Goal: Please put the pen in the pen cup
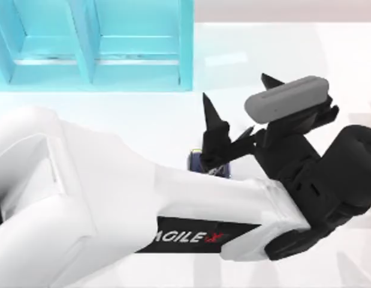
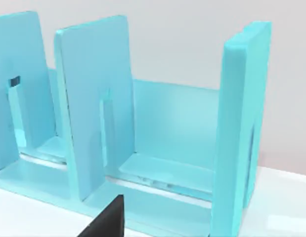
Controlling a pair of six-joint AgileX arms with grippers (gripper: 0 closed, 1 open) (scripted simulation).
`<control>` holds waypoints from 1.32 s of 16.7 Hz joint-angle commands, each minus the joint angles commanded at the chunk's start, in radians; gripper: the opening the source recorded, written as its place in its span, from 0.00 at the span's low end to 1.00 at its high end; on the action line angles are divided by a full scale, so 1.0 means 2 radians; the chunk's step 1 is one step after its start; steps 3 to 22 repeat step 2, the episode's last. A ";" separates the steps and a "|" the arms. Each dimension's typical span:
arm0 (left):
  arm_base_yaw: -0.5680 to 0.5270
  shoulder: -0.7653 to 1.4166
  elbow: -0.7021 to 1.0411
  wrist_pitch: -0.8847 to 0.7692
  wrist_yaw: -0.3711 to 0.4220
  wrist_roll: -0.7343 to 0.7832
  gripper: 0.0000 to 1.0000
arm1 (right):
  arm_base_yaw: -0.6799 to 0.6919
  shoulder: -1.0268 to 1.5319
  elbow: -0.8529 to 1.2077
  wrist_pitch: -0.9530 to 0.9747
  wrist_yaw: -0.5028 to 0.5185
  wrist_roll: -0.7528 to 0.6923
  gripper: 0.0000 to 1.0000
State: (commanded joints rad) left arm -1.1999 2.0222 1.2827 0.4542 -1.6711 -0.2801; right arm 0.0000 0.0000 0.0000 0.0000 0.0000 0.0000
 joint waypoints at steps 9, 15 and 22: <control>0.000 0.000 0.000 0.000 0.000 0.000 1.00 | 0.000 0.000 0.000 0.000 0.000 0.000 1.00; 0.000 0.000 0.000 0.000 0.000 0.000 1.00 | 0.000 0.000 0.000 0.000 0.000 0.000 1.00; 0.000 0.000 0.000 0.000 0.000 0.000 1.00 | 0.000 0.000 0.000 0.000 0.000 0.000 1.00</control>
